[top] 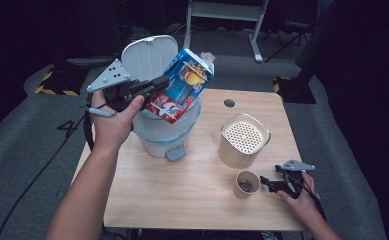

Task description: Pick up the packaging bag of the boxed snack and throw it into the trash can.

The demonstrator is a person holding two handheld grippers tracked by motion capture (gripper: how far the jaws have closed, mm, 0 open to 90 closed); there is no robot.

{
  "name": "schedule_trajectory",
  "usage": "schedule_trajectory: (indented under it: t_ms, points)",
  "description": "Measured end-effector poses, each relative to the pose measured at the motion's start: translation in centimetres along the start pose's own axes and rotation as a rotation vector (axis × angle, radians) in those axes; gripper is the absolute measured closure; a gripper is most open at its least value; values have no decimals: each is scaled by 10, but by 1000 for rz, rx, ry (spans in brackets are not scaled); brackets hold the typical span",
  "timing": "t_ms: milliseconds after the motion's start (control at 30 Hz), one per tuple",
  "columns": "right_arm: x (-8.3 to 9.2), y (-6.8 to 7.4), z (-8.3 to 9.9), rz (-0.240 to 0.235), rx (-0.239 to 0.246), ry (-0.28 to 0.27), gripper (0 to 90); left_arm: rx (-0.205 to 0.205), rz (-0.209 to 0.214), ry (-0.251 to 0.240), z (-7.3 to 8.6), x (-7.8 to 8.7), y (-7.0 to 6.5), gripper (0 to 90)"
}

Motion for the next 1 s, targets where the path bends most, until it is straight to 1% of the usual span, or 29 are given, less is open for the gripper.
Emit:
schedule_trajectory:
  t_ms: [33, 67, 100, 233, 267, 300, 333, 367, 400, 433, 467, 500, 533, 567, 600, 633, 700, 733, 767, 800, 1000]
  points:
    - [0, 0, 0, 0, 0, 0, 170, -1, -11, -10, -2, -1, 5, 900]
    - [0, 0, 0, 0, 0, 0, 170, -1, -11, -10, -2, -1, 5, 900]
    - [0, 0, 0, 0, 0, 0, 170, -10, -23, -16, -4, -3, 10, 900]
    - [0, 0, 0, 0, 0, 0, 170, -26, -58, -30, -8, -5, 23, 900]
    - [0, 0, 0, 0, 0, 0, 170, -26, -58, -30, -8, -5, 23, 900]
    - [0, 0, 0, 0, 0, 0, 170, -30, -74, -43, -9, -6, 28, 900]
    - [0, 0, 0, 0, 0, 0, 170, -30, -74, -43, -9, -6, 28, 900]
    - [0, 0, 0, 0, 0, 0, 170, -36, -92, -52, -11, -7, 33, 900]
    - [0, 0, 0, 0, 0, 0, 170, -36, -92, -52, -11, -7, 33, 900]
    - [0, 0, 0, 0, 0, 0, 170, -47, -110, -55, -11, -9, 38, 900]
    - [0, 0, 0, 0, 0, 0, 170, -47, -110, -55, -11, -9, 38, 900]
    - [0, 0, 0, 0, 0, 0, 170, -55, -118, -51, -11, -10, 41, 900]
    - [0, 0, 0, 0, 0, 0, 170, -62, -127, -50, -10, -12, 45, 900]
    - [0, 0, 0, 0, 0, 0, 170, -68, -146, -46, -8, -15, 52, 899]
    - [0, 0, 0, 0, 0, 0, 170, -68, -146, -46, -8, -15, 52, 900]
    - [0, 0, 0, 0, 0, 0, 170, -75, -163, -38, -6, -17, 58, 900]
    - [0, 0, 0, 0, 0, 0, 170, -80, -168, -35, -5, -18, 61, 900]
    - [0, 0, 0, 0, 0, 0, 170, -76, -170, -42, -3, -19, 64, 900]
    - [0, 0, 0, 0, 0, 0, 170, -76, -170, -42, -3, -19, 64, 900]
    - [0, 0, 0, 0, 0, 0, 170, -71, -172, -56, -1, -21, 67, 899]
    - [0, 0, 0, 0, 0, 0, 170, -59, -184, -40, 7, -26, 73, 899]
Point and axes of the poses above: each handheld gripper's, and its own axes: x roughly backward along the jaws, z roughly out of its underside, y roughly to its left, the point moved 10 cm from there along -x, roughly forward along the jaws, and after that the axes turned 15 degrees about -y, right-handed, at the moved point
